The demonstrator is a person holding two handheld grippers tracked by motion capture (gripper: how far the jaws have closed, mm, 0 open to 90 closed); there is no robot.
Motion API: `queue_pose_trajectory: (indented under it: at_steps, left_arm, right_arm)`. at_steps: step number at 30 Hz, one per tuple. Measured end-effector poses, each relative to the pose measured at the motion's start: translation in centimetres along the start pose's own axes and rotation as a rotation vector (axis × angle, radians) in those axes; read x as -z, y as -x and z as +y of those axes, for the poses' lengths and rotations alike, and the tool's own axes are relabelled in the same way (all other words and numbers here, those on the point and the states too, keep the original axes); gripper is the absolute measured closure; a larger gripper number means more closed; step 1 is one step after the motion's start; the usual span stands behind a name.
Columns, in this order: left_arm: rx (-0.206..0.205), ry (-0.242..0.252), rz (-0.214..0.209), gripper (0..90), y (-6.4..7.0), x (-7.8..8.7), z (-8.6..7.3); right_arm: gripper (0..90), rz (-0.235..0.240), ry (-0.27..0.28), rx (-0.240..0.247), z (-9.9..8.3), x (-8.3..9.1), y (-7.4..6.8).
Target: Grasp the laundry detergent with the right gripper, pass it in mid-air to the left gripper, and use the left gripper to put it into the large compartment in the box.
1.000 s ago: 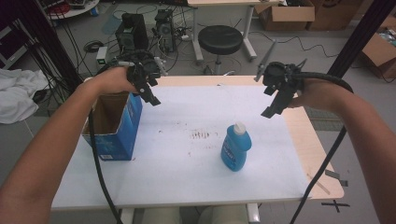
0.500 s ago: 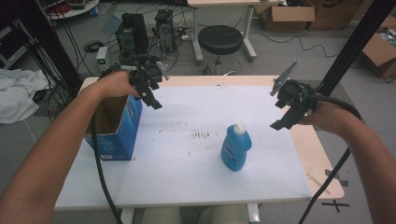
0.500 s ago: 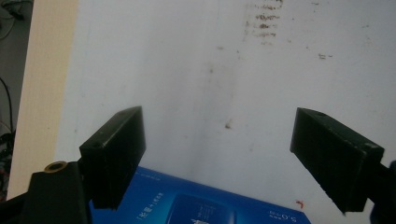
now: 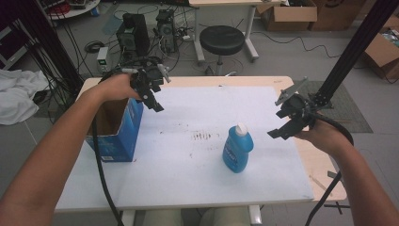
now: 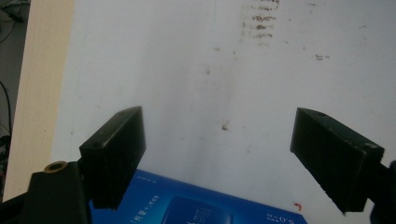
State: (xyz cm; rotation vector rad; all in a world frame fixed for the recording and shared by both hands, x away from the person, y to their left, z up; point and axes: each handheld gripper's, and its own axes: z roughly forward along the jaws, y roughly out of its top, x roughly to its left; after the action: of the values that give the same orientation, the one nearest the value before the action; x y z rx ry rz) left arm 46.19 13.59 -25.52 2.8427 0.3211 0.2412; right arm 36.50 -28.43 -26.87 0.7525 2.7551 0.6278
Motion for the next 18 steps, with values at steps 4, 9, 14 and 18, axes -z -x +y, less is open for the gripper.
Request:
queue_pose_trajectory:
  at_steps: [4,9,14,18]
  left_arm:
    - [-0.003,0.003,0.004,18.8,0.1,0.1,0.0]
    - [0.002,0.007,0.006,18.8,0.2,0.2,-0.1]
    - [0.003,0.009,0.005,18.8,0.3,0.3,-0.2]
    - [0.007,0.018,0.003,18.8,0.4,0.1,-0.4]
  right_arm:
    - [19.1,-0.016,0.033,-0.047,-1.1,-0.6,-0.2]
    - [19.6,-0.042,0.102,-0.119,-2.2,-1.1,-1.0]
    - [18.9,-0.049,0.126,-0.146,-2.9,-1.5,-1.7]
    - [18.7,-0.064,0.167,-0.172,-3.6,-2.1,-2.5]
